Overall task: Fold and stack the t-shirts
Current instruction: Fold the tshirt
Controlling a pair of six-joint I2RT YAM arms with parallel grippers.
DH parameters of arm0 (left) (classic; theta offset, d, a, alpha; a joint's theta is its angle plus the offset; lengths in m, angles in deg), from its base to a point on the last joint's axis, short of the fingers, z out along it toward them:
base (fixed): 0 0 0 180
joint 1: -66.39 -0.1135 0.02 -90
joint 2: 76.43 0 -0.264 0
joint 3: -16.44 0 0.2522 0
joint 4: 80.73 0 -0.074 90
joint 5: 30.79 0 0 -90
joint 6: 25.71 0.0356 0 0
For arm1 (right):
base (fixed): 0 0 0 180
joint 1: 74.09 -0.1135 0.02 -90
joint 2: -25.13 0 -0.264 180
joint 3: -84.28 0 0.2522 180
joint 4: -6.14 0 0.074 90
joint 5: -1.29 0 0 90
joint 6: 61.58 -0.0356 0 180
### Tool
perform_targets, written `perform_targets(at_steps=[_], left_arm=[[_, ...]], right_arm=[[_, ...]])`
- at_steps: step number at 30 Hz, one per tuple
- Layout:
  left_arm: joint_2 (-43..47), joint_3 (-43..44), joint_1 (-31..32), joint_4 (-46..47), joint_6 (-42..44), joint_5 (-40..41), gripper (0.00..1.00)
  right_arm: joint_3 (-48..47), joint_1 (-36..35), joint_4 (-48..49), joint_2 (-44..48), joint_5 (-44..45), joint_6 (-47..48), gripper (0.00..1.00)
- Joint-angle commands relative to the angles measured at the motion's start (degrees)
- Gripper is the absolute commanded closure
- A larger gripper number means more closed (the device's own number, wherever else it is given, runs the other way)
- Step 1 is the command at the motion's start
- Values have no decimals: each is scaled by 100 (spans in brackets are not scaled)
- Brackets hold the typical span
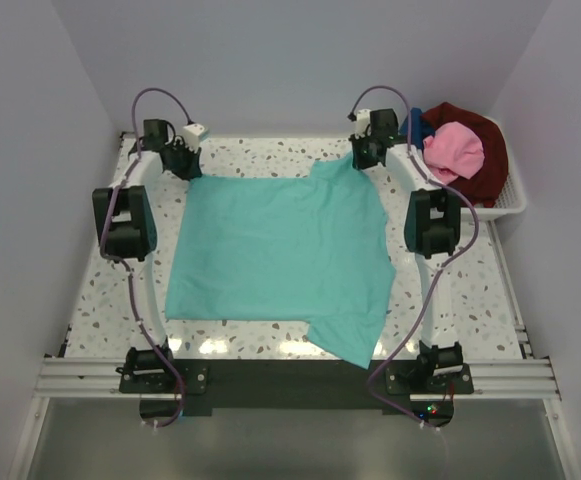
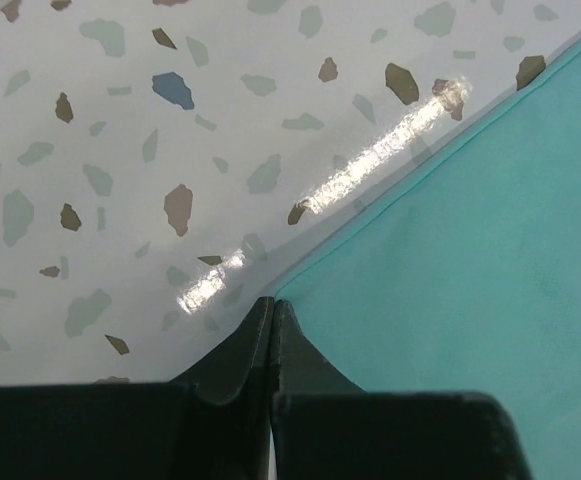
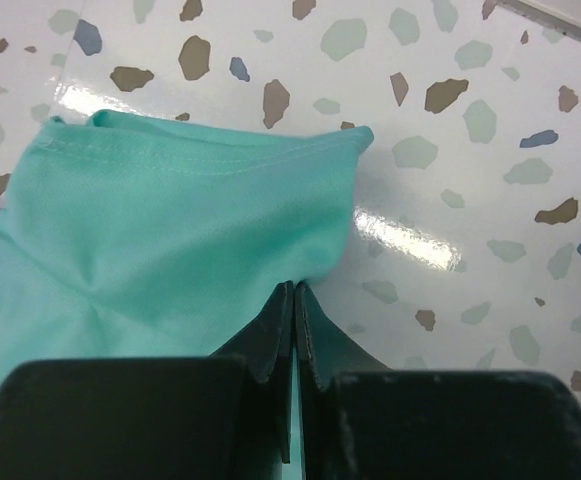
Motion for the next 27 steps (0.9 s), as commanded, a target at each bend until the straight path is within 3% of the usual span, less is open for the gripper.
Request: perform_targets(at_steps=[1, 14, 27], left_arm=[[681, -197, -63, 593, 106, -241, 100], [1419, -1032, -168, 804, 817, -407, 100], [2421, -2429, -415, 787, 1986, -926, 100]], right_arm=[[109, 40, 254, 799, -228, 159, 100], [970, 49, 201, 1845, -325, 493, 100], [2077, 75, 8, 2776, -501, 783, 100]])
